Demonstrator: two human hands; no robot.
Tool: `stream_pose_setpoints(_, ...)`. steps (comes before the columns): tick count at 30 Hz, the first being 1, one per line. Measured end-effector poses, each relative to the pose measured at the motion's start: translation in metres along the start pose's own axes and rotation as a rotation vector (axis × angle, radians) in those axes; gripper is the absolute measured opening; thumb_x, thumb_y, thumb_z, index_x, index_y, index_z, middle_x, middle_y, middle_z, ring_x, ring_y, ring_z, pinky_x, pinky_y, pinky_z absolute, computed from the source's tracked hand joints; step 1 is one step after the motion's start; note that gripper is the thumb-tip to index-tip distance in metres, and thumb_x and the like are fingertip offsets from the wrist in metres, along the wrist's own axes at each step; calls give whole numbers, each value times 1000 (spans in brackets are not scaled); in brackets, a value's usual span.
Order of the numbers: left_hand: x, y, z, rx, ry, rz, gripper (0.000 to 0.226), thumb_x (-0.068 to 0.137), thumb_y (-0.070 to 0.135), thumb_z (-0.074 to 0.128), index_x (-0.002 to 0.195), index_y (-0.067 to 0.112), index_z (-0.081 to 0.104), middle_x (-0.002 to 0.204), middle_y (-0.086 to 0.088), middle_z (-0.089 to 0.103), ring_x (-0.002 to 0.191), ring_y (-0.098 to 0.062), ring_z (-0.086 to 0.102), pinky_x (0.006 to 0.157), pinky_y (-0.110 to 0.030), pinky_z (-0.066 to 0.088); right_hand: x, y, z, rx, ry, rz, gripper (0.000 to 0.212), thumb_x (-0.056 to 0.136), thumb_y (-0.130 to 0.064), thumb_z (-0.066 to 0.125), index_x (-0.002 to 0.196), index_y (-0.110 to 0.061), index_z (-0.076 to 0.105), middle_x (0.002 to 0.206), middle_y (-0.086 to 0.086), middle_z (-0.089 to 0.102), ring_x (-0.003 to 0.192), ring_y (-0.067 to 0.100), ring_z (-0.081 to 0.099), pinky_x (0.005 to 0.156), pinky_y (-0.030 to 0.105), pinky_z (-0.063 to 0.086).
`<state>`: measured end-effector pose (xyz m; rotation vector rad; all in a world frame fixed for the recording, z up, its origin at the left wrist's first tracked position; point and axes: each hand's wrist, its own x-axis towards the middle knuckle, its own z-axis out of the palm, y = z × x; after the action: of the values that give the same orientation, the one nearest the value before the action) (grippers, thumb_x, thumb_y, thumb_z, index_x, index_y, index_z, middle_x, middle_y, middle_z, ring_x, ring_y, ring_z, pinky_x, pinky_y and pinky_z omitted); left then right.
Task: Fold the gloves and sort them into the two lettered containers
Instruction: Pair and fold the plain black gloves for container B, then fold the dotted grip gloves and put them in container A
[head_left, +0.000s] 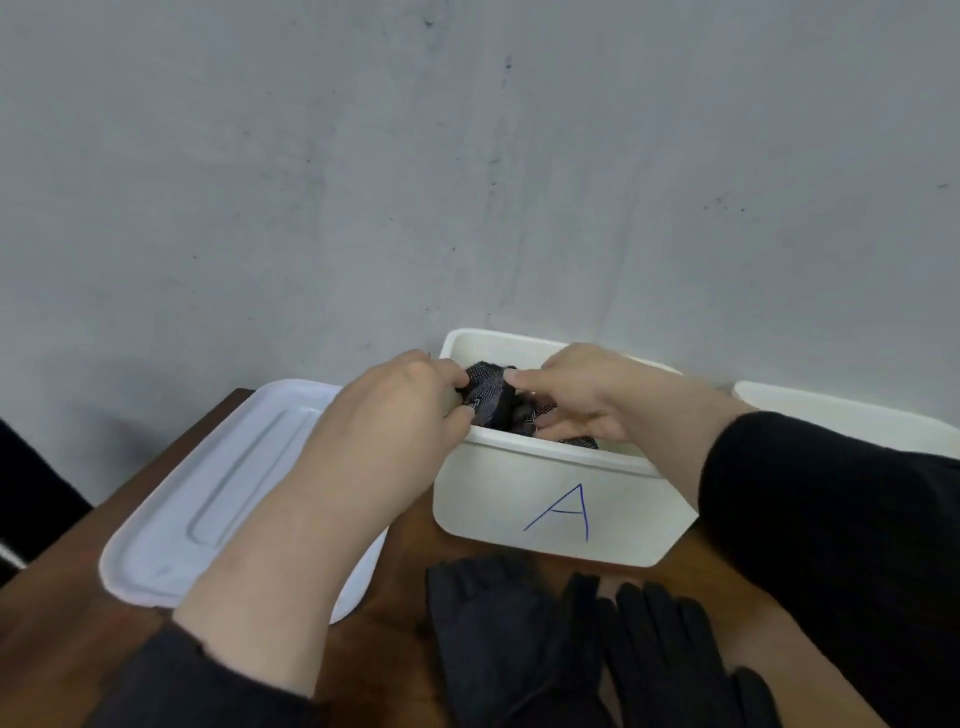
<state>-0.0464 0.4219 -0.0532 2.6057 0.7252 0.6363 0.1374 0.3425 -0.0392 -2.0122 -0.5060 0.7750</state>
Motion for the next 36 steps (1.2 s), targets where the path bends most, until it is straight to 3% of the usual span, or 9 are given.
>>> stream_pose_setpoints(5, 0, -2, -1, 7, 0, 1, 35, 97, 34, 55, 132, 31, 58, 126, 5, 58, 110, -19, 56, 93, -36, 46, 2, 2, 7, -309, 63, -42, 34, 102, -34, 57, 120, -5, 65, 119, 12, 67, 93, 22, 62, 64, 30, 55)
stream_pose_setpoints(9, 0, -1, 3, 49, 28, 26, 34, 98, 30, 52, 131, 29, 59, 123, 1, 59, 110, -23, 56, 93, -40, 46, -16, -3, -9, -554, 233, -280, 35, 104, -32, 50, 112, -5, 70, 111, 13, 71, 98, 32, 67, 90, 44, 55)
stream_pose_setpoints(12, -1, 6, 7, 43, 105, 73, 33, 98, 32, 52, 129, 26, 61, 121, -2, 59, 112, -26, 53, 95, -42, 44, -50, 1, -25, -426, 375, -495, 21, 100, -34, 55, 98, -21, 72, 101, 0, 75, 97, 25, 70, 91, 43, 55)
stream_pose_setpoints(16, -12, 36, 15, -99, 265, 188, 28, 98, 33, 53, 121, 23, 65, 114, 2, 62, 109, -23, 54, 94, -37, 42, -117, 38, -47, -317, 482, -648, 19, 98, -36, 59, 86, -25, 70, 88, -10, 74, 85, 15, 69, 83, 43, 57)
stream_pose_setpoints(19, -32, 69, 26, -187, 294, 295, 24, 98, 32, 55, 114, 22, 69, 109, 3, 66, 106, -21, 56, 93, -39, 44, -167, 96, -59, -356, 507, -567, 22, 98, -38, 60, 83, -25, 70, 76, -3, 69, 61, 2, 55, 58, 13, 44)
stream_pose_setpoints(21, -49, 92, 34, -263, 262, 346, 23, 98, 32, 54, 111, 21, 70, 106, 4, 66, 104, -19, 57, 92, -39, 45, -191, 144, -67, -388, 504, -470, 22, 96, -39, 60, 80, -26, 69, 69, -1, 66, 54, 1, 50, 53, 13, 38)
stream_pose_setpoints(27, -121, 175, 100, -426, -118, 388, 24, 101, 38, 47, 110, 29, 67, 105, 12, 62, 100, -6, 54, 90, -33, 47, -225, 273, -102, -648, 482, -266, 7, 99, -38, 56, 98, -44, 60, 95, -23, 64, 91, -3, 62, 79, 22, 53)
stream_pose_setpoints(30, -154, 206, 151, -562, -368, 251, 20, 100, 41, 47, 107, 37, 65, 106, 18, 61, 101, 1, 53, 93, -28, 48, -240, 305, -112, -702, 445, -322, 23, 102, -32, 53, 122, -41, 60, 112, -28, 61, 104, -6, 59, 87, 17, 49)
stream_pose_setpoints(36, -166, 247, 203, -609, -224, 162, 18, 102, 32, 48, 109, 36, 63, 104, 20, 60, 93, 8, 53, 76, -10, 41, -248, 321, -132, -267, 611, -279, 18, 105, -29, 51, 112, -36, 67, 100, -20, 71, 98, -5, 65, 87, 24, 55)
